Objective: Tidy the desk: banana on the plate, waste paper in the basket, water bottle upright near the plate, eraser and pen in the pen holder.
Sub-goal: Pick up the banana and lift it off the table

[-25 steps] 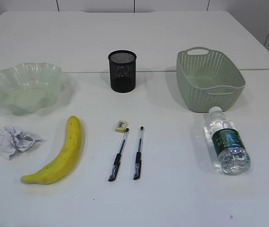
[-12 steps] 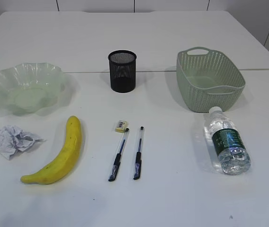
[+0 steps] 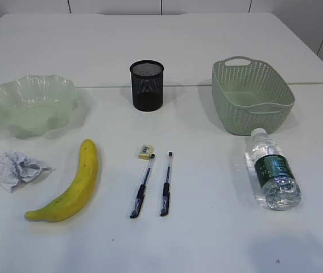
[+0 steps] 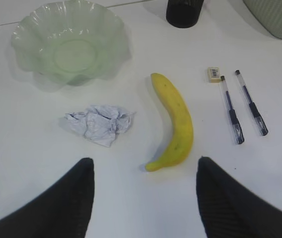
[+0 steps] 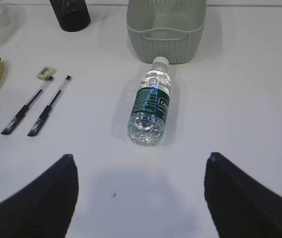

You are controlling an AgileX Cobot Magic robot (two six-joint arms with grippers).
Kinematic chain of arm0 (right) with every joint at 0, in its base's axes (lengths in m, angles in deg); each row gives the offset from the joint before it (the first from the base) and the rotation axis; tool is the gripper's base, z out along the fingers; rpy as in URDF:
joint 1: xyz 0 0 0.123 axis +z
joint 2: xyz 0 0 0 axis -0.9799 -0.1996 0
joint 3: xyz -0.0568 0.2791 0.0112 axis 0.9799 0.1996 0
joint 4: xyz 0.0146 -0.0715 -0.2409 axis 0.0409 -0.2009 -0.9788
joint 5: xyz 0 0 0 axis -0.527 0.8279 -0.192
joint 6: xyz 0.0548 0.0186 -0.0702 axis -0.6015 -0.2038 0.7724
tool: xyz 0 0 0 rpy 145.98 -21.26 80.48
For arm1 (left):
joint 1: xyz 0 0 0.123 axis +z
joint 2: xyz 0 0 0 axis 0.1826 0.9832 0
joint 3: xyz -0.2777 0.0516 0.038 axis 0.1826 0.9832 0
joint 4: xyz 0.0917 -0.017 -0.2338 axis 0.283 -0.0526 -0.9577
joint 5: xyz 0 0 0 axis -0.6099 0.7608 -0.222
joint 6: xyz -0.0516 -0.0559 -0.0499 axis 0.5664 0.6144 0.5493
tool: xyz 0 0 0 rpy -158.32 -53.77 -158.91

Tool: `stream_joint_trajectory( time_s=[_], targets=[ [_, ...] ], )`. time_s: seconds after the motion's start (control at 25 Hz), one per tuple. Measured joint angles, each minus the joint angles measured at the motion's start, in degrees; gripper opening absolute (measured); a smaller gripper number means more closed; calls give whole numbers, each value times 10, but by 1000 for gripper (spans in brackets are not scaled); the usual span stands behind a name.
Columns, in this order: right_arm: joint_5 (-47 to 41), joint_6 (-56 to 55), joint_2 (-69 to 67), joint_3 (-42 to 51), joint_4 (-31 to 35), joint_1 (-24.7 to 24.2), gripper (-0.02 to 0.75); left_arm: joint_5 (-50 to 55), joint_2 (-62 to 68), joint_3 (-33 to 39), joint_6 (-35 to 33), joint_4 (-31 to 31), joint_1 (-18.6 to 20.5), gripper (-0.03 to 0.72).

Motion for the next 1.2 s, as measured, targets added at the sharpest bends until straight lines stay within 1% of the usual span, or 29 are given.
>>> stream_joint_trajectory(
  time_s=[0.2,0.32,0.44,0.6,0.76,0.84,1.0,1.2],
  targets=[
    [0,41,-46,-18,23,0,585,-3,56,-18,-2,-1,-21,454],
    [0,48,-63,-30,25,0,585,-4,96,-35,-2,-1,-49,454],
    [1,51,-75,-38,26,0,585,-8,148,-56,-2,7,-88,454],
    [1,51,-91,-40,27,0,585,-15,232,-78,8,47,-147,454],
    [-8,25,-119,-49,27,0,585,-17,317,-98,59,104,-195,454],
    [-19,16,-135,-58,28,0,585,-19,356,-109,82,118,-213,454],
    [-35,11,-167,-74,29,0,585,-36,435,-134,132,119,-227,454],
    [-37,9,-193,-79,29,0,585,-64,523,-158,181,120,-227,452]
  ],
)
